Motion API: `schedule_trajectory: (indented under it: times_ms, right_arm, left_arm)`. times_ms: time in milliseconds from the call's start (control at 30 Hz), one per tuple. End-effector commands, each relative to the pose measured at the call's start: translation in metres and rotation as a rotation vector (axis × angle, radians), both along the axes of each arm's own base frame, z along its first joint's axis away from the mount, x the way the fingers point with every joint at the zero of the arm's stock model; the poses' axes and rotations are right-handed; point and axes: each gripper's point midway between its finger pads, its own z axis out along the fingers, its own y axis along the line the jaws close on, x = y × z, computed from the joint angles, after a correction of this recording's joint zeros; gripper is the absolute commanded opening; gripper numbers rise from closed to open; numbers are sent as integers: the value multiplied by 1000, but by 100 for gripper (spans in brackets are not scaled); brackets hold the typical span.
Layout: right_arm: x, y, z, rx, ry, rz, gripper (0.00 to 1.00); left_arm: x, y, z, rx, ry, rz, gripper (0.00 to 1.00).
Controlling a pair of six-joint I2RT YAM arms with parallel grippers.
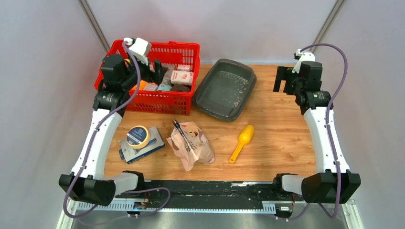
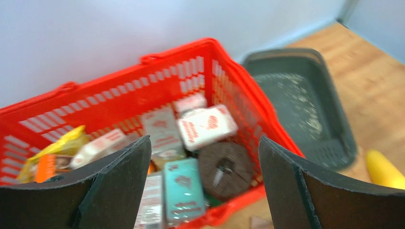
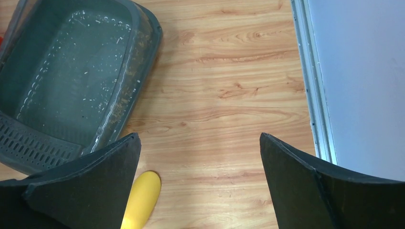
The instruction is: Fill the litter box with clean litter
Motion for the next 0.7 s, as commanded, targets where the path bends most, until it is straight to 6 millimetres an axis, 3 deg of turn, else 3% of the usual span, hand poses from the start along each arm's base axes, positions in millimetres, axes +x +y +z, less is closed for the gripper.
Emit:
schedule_trajectory:
  times_ms: [0,33,67,133,267,467,667]
  right_arm:
    - [0,3,12,-19,-28,39,100]
    - [-1,6,14,-53,-29,88,100]
    - [-2,13,14,-52,-30,141,100]
    - [-5,24,16,-94,-39,257,100]
    - [-16,49,20,-107,-82,423,100]
    - [-27,80,8,-159,-65,507,100]
    - [-38,89,-5,-138,-36,514,100]
  left_arm:
    - [-65,-51,-32,67,104,-277,90]
    - [-81,-56,-51,77,175,-313,90]
    - [-93,-57,-58,75,198,-315,90]
    - [-105,-51,-104,43,366,-223,89]
    - [-132,-41,-151,5,531,-139,88]
    - [-155,-49,-166,29,570,-218,88]
    - [-190,-67,-185,15,687,-357,88]
